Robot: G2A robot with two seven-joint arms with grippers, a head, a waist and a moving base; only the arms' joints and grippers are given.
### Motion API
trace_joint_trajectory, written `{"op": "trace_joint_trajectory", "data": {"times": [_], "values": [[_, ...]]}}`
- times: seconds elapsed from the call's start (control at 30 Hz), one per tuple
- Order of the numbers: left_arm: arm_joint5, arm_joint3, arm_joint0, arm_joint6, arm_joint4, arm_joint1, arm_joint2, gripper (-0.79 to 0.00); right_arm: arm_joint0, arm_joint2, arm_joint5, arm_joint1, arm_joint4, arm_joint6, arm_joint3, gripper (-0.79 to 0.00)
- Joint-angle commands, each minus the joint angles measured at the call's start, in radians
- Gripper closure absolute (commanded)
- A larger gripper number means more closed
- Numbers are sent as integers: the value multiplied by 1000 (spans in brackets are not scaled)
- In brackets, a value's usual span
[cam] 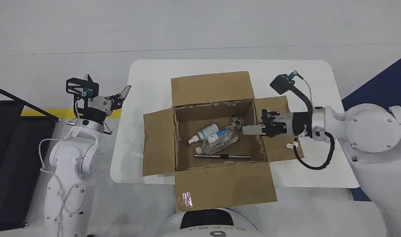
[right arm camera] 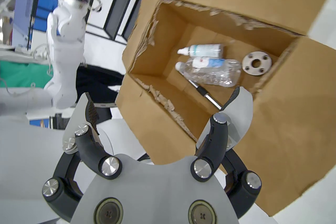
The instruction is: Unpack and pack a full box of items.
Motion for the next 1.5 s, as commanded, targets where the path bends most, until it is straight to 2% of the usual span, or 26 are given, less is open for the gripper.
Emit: {"op": "trace_joint_trajectory", "data": {"times": [0.0,0.07,0.13,0.43,0.5,0.6,0.87,1.03,1.13,1.23,1.47], "values": [[0,0,0,0,0,0,0,-785,62,-101,6,-8,-88,6,4,-785],[0,0,0,0,0,0,0,-785,141,-209,17,-23,-114,-4,47,-785],[0,0,0,0,0,0,0,-785,186,-258,30,-33,-125,-5,80,-785],[0,0,0,0,0,0,0,-785,177,-267,45,-32,-155,-17,98,-785],[0,0,0,0,0,0,0,-785,196,-326,60,-36,-227,32,107,-785],[0,0,0,0,0,0,0,-785,282,-441,27,-54,-316,103,142,-785],[0,0,0,0,0,0,0,-785,493,-722,-20,-141,-452,128,245,-785],[0,0,0,0,0,0,0,-785,592,-891,-35,-204,-627,166,328,-785],[0,0,0,0,0,0,0,-785,637,-985,-67,-249,-679,204,384,-785],[0,0,0,0,0,0,0,-785,670,-1052,-87,-293,-704,236,422,-785],[0,0,0,0,0,0,0,-785,713,-1130,-134,-373,-715,252,511,-785]]}}
